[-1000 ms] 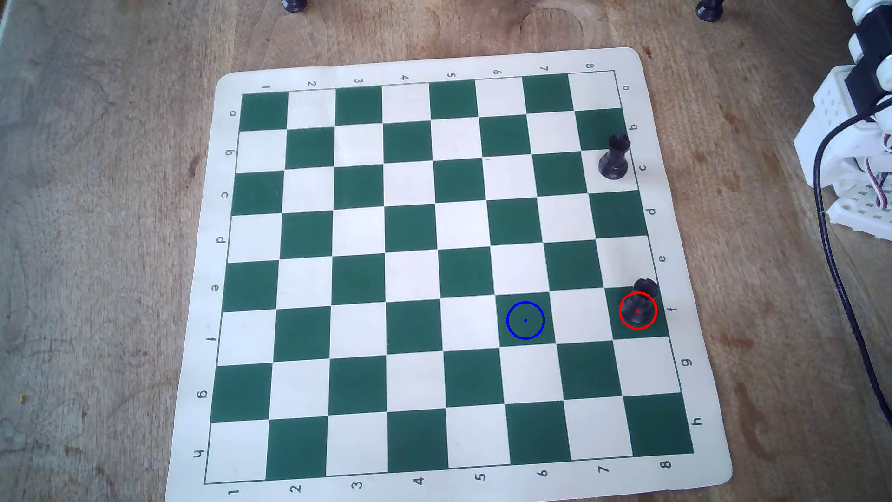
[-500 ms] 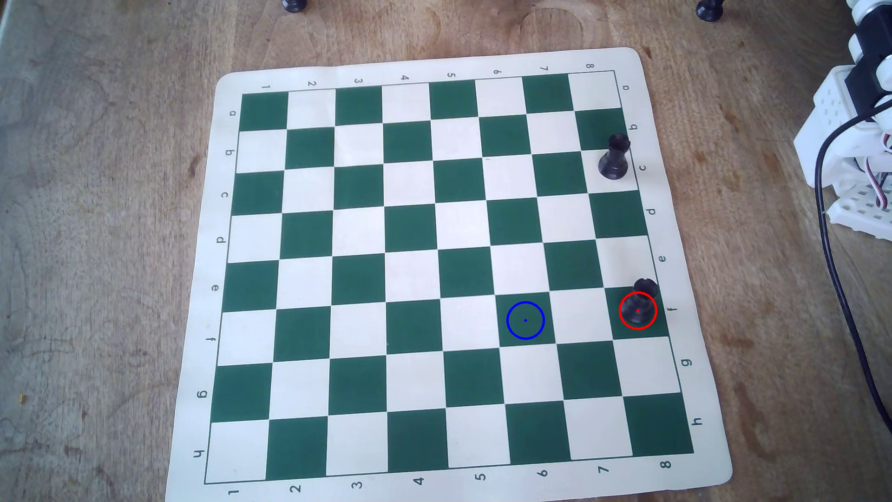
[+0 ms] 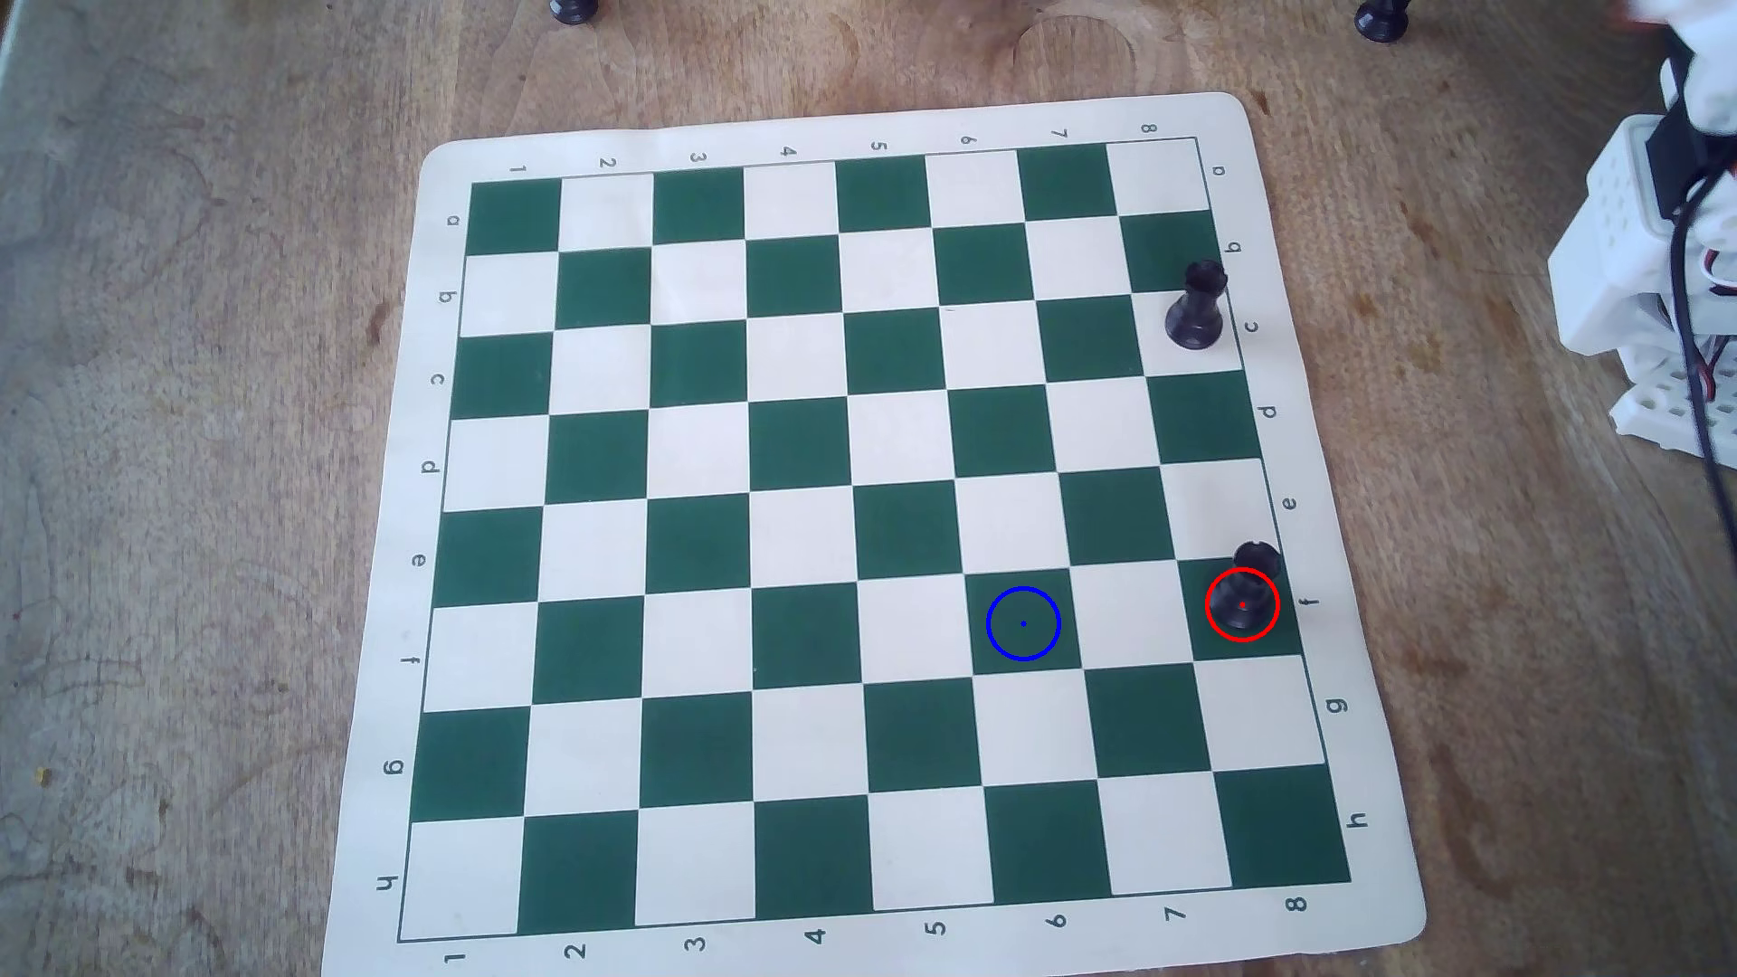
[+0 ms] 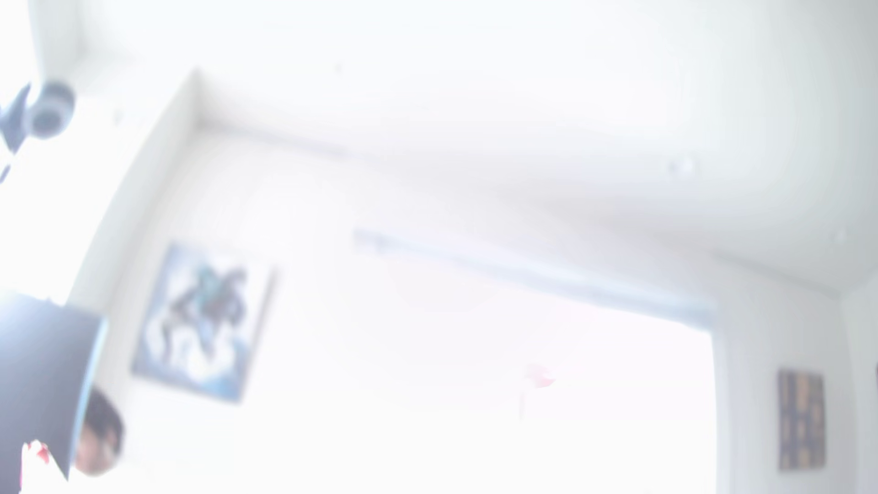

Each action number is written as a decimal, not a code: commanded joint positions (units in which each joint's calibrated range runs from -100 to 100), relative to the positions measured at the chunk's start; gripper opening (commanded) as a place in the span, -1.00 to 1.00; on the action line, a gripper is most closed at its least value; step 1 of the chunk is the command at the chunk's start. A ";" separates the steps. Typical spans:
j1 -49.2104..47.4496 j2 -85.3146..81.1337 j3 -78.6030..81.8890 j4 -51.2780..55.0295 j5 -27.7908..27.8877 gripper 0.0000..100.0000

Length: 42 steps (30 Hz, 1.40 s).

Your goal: Move the chess piece from red to blue

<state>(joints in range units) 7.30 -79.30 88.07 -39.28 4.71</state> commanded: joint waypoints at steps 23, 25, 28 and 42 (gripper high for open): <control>-0.85 11.65 -57.06 100.46 -8.21 0.19; -7.03 13.43 -62.87 111.93 -9.82 0.14; -11.02 15.04 -64.05 117.99 -11.82 0.10; -24.23 27.78 -43.56 119.95 -17.73 -0.16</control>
<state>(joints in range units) -14.45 -53.67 44.69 81.35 -12.38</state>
